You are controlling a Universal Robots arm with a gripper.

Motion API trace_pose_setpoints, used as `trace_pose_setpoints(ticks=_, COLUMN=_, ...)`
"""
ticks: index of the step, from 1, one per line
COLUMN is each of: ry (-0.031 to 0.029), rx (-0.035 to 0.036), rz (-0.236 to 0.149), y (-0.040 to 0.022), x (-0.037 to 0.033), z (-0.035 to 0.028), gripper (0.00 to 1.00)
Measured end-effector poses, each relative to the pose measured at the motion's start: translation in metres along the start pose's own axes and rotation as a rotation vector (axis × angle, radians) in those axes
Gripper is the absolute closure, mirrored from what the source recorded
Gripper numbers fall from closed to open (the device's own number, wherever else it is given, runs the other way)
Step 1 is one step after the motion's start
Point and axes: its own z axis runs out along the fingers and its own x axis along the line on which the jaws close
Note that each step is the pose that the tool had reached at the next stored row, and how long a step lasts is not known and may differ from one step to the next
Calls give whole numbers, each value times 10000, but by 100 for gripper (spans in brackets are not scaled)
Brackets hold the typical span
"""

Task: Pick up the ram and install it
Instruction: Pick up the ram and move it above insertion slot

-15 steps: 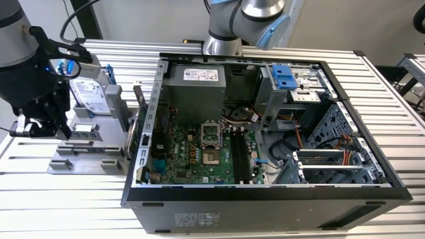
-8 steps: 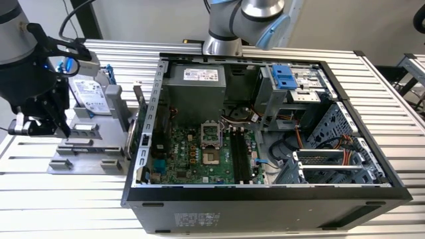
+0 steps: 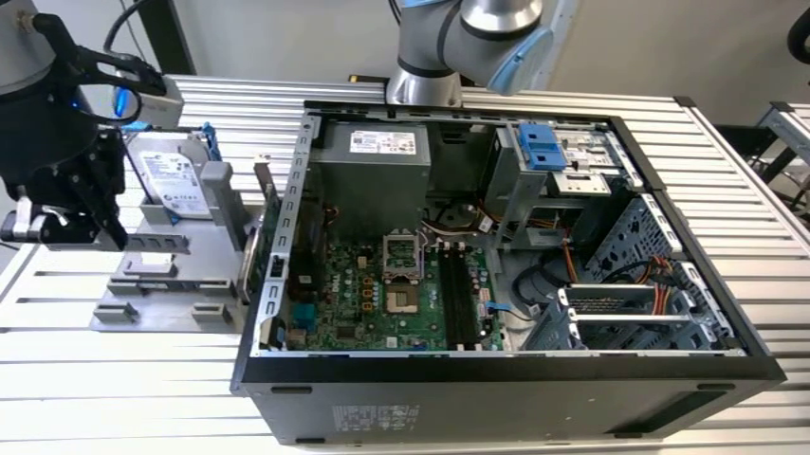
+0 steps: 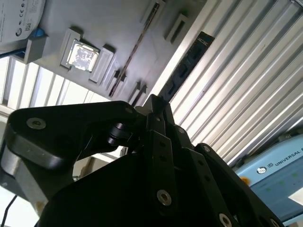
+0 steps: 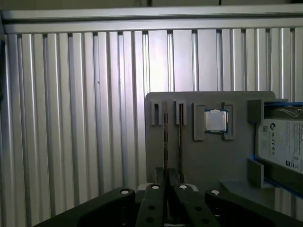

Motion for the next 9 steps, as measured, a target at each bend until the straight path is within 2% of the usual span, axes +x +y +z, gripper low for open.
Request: trace_pose_setpoints(ticks=9, ry=-5, rx=0, rz=35, y=11, x=-3, z=-280, gripper=100)
